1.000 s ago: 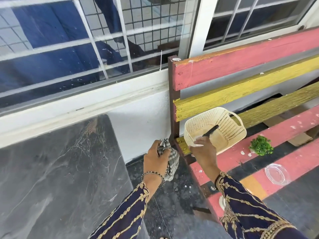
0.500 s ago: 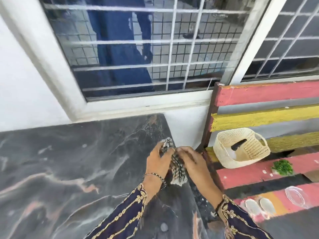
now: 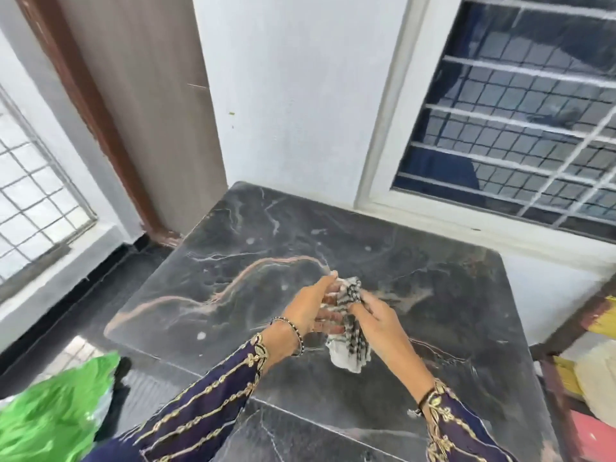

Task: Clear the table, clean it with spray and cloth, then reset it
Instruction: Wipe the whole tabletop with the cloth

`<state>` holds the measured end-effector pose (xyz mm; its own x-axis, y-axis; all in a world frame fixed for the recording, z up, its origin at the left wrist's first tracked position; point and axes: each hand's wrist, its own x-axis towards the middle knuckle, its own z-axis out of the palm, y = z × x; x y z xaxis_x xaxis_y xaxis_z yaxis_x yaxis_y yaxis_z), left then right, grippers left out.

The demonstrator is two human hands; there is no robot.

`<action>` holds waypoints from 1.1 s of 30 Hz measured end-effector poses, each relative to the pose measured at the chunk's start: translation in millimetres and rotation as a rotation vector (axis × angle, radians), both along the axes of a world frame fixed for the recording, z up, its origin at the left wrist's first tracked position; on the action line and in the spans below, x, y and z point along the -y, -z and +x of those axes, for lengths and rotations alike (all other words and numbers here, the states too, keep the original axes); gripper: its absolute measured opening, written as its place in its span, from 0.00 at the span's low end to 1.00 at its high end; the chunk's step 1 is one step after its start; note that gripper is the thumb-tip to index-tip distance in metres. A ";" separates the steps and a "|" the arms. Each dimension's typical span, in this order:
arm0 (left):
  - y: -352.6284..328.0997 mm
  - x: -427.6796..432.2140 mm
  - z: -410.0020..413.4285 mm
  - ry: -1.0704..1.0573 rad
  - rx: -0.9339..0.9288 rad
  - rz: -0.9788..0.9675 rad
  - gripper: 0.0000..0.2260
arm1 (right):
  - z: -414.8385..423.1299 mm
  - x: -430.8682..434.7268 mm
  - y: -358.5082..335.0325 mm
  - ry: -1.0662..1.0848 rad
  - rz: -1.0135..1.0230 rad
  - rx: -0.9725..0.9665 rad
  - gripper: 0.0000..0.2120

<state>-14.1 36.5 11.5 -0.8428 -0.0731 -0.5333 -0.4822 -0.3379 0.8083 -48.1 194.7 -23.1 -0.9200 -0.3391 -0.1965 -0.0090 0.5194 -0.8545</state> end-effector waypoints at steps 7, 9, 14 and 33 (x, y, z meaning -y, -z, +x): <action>18.0 99.6 30.6 -0.180 0.049 -0.019 0.13 | 8.0 109.8 -4.5 -0.300 0.171 0.006 0.26; 24.0 121.2 36.6 -0.243 0.045 -0.023 0.11 | -1.7 137.1 -1.5 -0.298 0.219 -0.094 0.16; 49.2 195.3 65.3 -0.467 0.121 -0.151 0.10 | -2.7 203.9 -4.1 -0.351 0.405 -0.523 0.13; 107.1 348.7 114.0 -0.597 0.255 -0.345 0.06 | 75.7 282.2 110.7 -0.609 0.628 -0.329 0.32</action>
